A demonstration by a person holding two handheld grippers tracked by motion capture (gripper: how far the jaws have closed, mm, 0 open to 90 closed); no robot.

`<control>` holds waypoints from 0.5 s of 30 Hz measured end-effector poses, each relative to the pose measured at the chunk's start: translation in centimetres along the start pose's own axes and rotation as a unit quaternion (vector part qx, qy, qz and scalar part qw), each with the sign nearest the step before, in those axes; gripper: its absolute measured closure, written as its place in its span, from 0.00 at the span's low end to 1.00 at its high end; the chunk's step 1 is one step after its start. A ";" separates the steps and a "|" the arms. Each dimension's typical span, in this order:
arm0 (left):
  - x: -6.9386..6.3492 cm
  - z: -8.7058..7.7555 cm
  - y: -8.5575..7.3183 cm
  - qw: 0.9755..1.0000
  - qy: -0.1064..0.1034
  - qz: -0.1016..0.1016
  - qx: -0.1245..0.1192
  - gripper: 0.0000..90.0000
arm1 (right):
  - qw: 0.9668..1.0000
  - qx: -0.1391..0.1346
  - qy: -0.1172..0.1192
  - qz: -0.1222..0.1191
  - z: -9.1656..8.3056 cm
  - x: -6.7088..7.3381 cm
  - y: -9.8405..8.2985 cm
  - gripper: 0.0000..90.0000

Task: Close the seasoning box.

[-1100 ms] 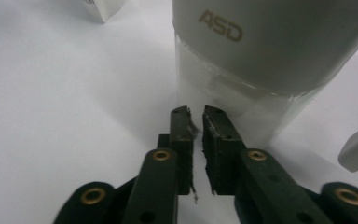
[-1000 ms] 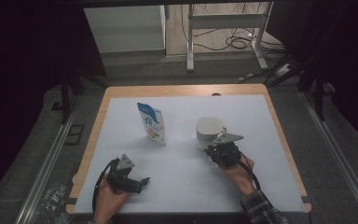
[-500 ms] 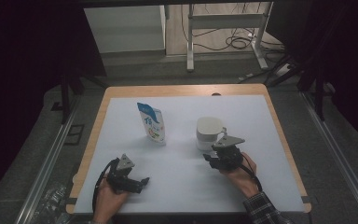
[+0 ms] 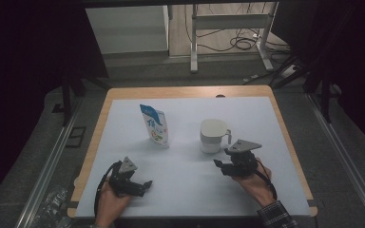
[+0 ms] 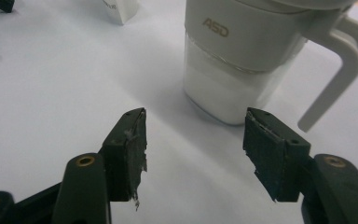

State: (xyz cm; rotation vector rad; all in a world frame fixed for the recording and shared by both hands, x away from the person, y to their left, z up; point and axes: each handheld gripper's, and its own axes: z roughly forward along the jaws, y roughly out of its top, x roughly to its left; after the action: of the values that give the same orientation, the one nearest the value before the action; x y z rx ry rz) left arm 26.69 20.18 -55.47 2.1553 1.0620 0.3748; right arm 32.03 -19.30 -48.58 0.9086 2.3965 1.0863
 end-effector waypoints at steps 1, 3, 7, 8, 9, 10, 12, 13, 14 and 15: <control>0.0 0.0 0.0 1.000 0.000 0.000 0.000 0.01 | 1.000 0.000 0.000 -0.001 -0.1 -0.1 0.0 0.43; 0.0 0.0 0.0 1.000 0.000 0.000 0.000 0.01 | 1.000 0.002 -0.005 -0.003 -0.5 -0.1 -0.1 0.39; 0.0 0.0 0.0 1.000 0.000 0.000 0.000 0.01 | 1.000 0.001 -0.015 -0.008 -1.1 -0.1 -0.2 0.30; 0.0 0.0 0.0 1.000 0.000 0.000 0.000 0.01 | 1.000 0.001 -0.016 -0.008 -1.2 -0.1 -0.3 0.28; 0.0 0.0 0.0 1.000 0.000 0.000 0.000 0.01 | 1.000 0.000 -0.017 -0.009 -1.4 -0.1 -0.3 0.27; 0.0 0.0 0.0 1.000 0.000 0.000 0.000 0.01 | 1.000 -0.001 -0.017 -0.008 -1.5 -0.1 -0.4 0.26; 0.0 0.0 0.0 1.000 0.000 0.000 0.000 0.01 | 1.000 -0.001 -0.015 -0.004 -1.8 -0.3 -0.4 0.23; 0.0 0.0 0.0 1.000 0.000 0.000 0.000 0.01 | 1.000 -0.001 -0.014 -0.002 -1.9 -0.3 -0.5 0.21; 0.0 0.0 0.0 1.000 0.000 0.000 0.000 0.01 | 1.000 0.000 -0.012 0.000 -2.0 -0.4 -0.5 0.19; 0.0 0.0 0.0 1.000 0.000 0.000 0.000 0.01 | 1.000 0.001 -0.010 0.004 -2.2 -0.5 -0.5 0.17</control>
State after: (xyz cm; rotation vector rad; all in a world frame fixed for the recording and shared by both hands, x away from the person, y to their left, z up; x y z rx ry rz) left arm 26.70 20.20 -55.47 2.1559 1.0609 0.3750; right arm 30.99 -21.08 -47.57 0.9257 2.3806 1.0725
